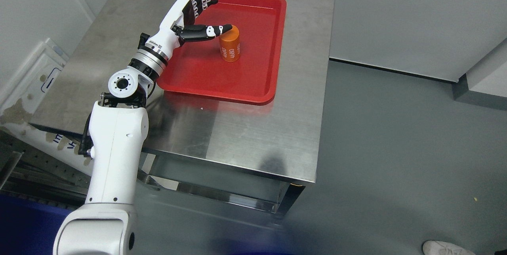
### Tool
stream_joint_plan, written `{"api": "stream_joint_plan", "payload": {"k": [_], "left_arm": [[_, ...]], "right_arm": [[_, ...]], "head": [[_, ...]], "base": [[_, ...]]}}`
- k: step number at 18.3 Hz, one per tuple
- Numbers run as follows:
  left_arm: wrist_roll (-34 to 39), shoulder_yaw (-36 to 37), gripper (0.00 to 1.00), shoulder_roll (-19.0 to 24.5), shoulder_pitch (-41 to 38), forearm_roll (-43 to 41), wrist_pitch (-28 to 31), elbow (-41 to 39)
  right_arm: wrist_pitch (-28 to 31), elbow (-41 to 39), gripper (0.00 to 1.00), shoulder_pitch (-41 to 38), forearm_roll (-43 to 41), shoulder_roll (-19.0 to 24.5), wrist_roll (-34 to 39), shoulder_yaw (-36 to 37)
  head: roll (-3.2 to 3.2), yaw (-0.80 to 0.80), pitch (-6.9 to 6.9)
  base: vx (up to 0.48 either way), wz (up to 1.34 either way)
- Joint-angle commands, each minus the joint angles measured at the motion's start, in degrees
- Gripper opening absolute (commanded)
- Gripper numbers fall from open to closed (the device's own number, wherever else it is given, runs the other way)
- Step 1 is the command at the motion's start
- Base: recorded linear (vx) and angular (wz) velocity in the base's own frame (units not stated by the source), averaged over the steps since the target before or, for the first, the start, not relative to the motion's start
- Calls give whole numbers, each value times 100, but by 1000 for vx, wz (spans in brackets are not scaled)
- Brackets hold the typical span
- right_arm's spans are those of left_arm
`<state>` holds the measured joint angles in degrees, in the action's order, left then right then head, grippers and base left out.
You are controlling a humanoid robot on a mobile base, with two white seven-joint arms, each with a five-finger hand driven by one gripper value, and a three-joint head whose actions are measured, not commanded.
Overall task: Grab orange capacitor from left shelf to right desk
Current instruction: 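Open the left hand and release the capacitor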
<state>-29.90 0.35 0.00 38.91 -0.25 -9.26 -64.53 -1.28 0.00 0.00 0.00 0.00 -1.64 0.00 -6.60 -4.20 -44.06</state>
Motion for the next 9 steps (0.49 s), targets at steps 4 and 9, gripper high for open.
{"api": "stream_joint_plan", "payload": {"k": [4,9], "left_arm": [[-33,-254,92,100,29,-107,-566,-595],[28,-1079,93,100,-6,481,-770,-947]], "right_arm": [[-4,-100,100,-114,26,-100,-3,70],[-4,-100,100,-114,26,-100,-3,70]], "head": [[0,0,0],[0,0,0]], "base": [[0,0],[0,0]]}}
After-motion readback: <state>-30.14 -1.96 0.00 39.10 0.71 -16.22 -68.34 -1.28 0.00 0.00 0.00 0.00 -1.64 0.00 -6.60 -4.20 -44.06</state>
